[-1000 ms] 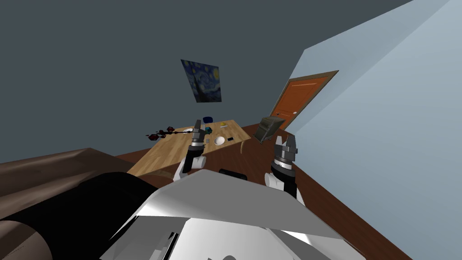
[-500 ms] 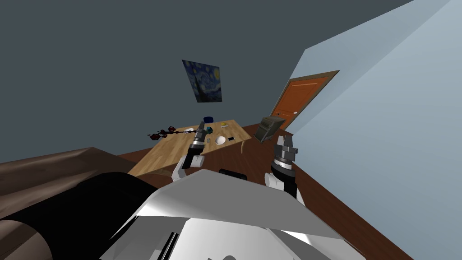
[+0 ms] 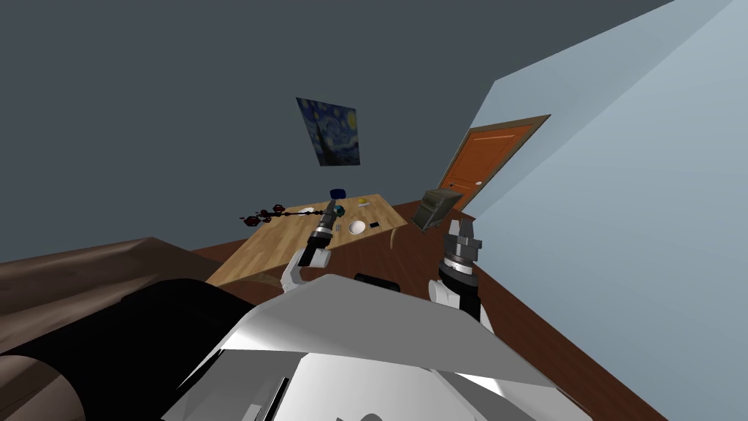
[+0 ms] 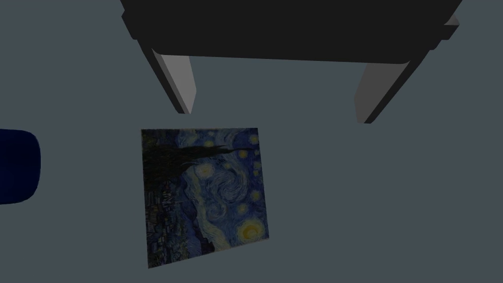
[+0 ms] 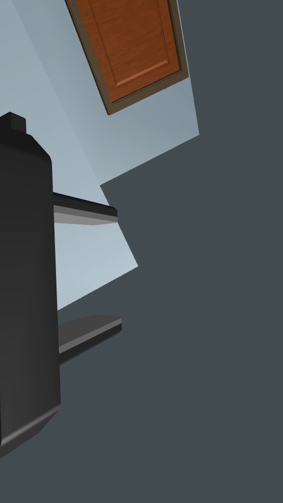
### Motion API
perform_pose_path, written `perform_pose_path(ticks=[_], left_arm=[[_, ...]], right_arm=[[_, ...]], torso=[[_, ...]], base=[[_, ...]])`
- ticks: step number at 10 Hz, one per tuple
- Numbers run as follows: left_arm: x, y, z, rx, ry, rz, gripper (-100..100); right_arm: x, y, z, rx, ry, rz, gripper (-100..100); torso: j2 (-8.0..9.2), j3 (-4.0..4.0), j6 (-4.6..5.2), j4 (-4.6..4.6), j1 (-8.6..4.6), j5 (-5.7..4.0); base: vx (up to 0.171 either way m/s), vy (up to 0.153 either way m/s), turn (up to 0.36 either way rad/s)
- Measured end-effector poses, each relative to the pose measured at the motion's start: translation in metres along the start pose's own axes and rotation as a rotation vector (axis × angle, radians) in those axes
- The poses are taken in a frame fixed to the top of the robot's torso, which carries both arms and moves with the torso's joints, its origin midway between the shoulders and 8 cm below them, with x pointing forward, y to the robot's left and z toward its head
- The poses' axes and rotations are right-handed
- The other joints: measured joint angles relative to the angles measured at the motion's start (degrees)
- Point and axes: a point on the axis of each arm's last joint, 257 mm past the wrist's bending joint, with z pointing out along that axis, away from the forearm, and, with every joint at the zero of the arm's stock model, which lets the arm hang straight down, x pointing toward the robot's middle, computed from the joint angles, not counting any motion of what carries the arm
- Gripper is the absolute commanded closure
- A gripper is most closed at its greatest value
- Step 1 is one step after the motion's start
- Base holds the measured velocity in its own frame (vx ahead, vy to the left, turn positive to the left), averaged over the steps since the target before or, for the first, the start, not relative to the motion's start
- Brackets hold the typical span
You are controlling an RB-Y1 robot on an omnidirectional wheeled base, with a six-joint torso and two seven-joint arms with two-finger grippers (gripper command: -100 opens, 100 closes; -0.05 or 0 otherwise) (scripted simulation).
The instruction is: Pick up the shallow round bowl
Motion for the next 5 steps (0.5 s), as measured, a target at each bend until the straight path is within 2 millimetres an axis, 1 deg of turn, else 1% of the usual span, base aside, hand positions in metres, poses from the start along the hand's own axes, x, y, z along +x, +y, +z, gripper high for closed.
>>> perform_pose_path(ticks=[1, 2, 5], left_arm=[[0.001, 0.007, 0.001, -0.023, 0.005, 0.003, -100], [0.0, 0.009, 0.002, -0.036, 0.006, 0.004, -100], [0.004, 0.03, 0.006, -0.106, 0.021, 0.012, -100]], right_arm=[[0.0, 0.0, 0.0, 0.0, 0.0, 0.0, 0], [0.0, 0.0, 0.0, 0.0, 0.0, 0.0, 0], [0.0, 0.0, 0.0, 0.0, 0.0, 0.0, 0]], torso=[[0.0, 0.0, 0.0, 0.0, -0.01, -0.01], [0.02, 0.01, 0.0, 0.01, -0.01, -0.01], [0.0, 0.0, 0.0, 0.0, -0.02, -0.01]], base=[[0.0, 0.0, 0.0], [0.008, -0.006, 0.012], [0.01, -0.009, 0.008]])
